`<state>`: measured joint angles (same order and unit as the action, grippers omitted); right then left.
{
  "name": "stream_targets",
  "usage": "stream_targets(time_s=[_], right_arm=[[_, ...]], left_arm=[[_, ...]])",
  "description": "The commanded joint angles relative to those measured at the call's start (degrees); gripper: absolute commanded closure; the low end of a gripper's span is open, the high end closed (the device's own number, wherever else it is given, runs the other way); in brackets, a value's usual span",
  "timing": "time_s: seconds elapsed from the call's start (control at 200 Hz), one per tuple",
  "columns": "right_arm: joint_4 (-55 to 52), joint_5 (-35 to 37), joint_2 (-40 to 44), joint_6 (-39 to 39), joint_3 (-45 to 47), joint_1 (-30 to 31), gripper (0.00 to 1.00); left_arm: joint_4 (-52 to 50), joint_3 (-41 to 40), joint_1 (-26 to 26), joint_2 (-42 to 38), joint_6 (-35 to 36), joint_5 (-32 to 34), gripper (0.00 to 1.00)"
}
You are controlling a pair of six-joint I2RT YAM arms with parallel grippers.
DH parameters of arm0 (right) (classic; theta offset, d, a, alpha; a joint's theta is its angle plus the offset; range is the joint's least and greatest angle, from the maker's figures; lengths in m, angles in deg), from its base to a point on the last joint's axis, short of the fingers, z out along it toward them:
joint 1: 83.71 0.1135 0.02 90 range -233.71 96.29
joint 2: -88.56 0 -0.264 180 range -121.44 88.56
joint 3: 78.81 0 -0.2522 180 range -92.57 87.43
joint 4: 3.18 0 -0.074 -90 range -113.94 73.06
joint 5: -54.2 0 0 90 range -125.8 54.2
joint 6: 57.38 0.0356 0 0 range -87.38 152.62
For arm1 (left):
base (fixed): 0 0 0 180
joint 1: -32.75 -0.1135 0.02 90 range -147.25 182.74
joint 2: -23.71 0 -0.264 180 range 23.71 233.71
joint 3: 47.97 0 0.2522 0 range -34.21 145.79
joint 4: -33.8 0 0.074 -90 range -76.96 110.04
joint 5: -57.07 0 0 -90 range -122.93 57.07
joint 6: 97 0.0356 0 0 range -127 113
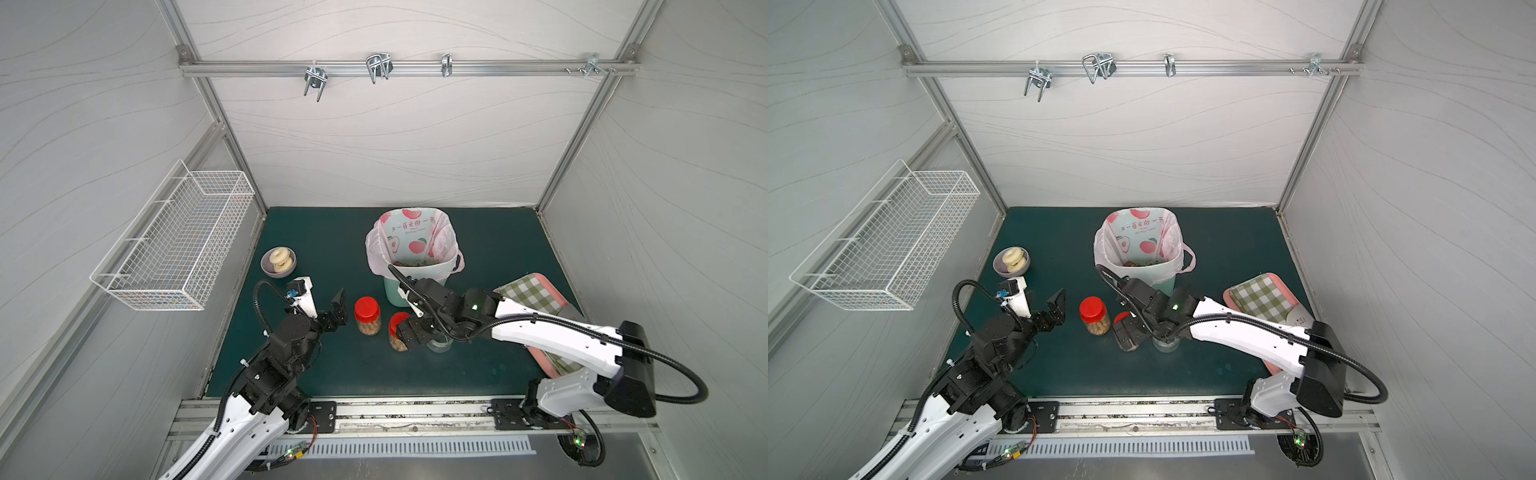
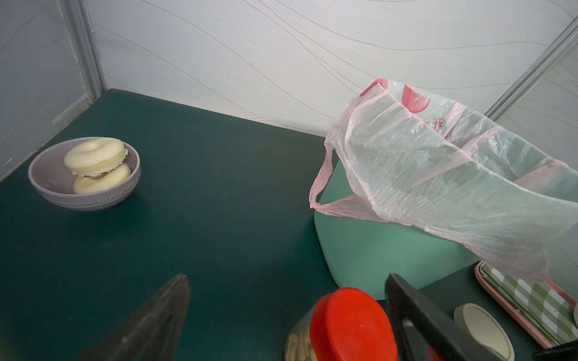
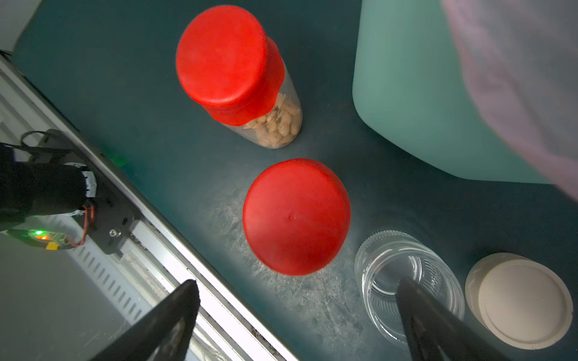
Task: Empty moldy peanuts from jars
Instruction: Pick up the jar from the center of the board.
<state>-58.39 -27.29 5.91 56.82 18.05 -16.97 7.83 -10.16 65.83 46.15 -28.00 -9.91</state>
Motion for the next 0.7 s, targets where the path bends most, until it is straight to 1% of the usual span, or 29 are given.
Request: stream_targets(time_s=[0.0,0.53,0.695], right_arm=[[-1.82,0.19,-3.10,0.79,-2.52,0.66,0.01],[-1.45,1.92,-13.92,2.06,-5.64,2.19,0.01],[-1.44,3.31,-15.08,2.73,-5.72,2.35,0.01]], left_arm=[[1.36,0.68,-0.37,0.45,-1.12,-0.92,0.01],[1.75,1.08,-0.41,2.11,-0.19,-1.46,0.01],[1.57,1.08,-0.39,1.91,-0.01,-1.47,0.02]])
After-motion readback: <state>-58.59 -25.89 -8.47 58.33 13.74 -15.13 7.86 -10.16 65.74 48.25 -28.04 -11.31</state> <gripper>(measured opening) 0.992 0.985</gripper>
